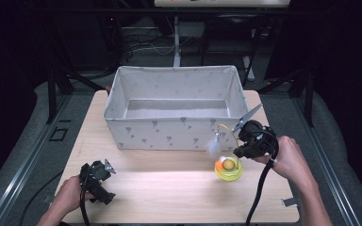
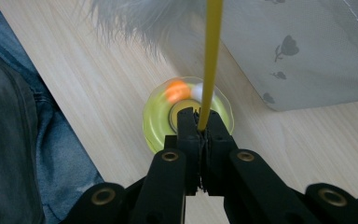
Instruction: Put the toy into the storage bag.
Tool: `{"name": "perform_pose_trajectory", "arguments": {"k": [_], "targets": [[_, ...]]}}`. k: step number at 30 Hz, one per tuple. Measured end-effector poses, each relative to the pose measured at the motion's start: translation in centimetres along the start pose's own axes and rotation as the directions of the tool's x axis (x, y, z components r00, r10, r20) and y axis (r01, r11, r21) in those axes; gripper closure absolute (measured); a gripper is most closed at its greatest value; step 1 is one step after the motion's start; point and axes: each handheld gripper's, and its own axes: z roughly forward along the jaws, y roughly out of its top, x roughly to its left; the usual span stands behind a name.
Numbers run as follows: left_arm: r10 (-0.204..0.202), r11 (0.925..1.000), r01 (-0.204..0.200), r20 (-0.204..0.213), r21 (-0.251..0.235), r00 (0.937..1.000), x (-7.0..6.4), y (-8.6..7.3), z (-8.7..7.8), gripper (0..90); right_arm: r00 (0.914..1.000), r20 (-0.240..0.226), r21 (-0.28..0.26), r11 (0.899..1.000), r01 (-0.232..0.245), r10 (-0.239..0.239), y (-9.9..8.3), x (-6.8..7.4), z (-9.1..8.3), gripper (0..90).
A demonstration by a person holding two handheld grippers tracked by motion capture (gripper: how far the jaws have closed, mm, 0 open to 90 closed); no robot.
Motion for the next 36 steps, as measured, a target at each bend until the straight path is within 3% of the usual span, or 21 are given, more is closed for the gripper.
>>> {"name": "perform_pose_trajectory", "arguments": {"k": [9, 36], "targets": [[0.003, 1.0000, -0.003, 0.000, 0.004, 1.0000, 0.0, 0.0, 0.0, 0.2, 0.9997, -0.003, 0.029, 0.999, 0.024, -0.023, 0.9, -0.1, -0.7, 88.1], [0.004, 1.0000, -0.004, 0.003, 0.005, 1.0000, 0.1, 0.0, 0.1, 0.2, 0.9985, -0.030, 0.049, 0.998, 0.048, -0.047, 3.3, -0.3, -2.8, 88.1]]}}
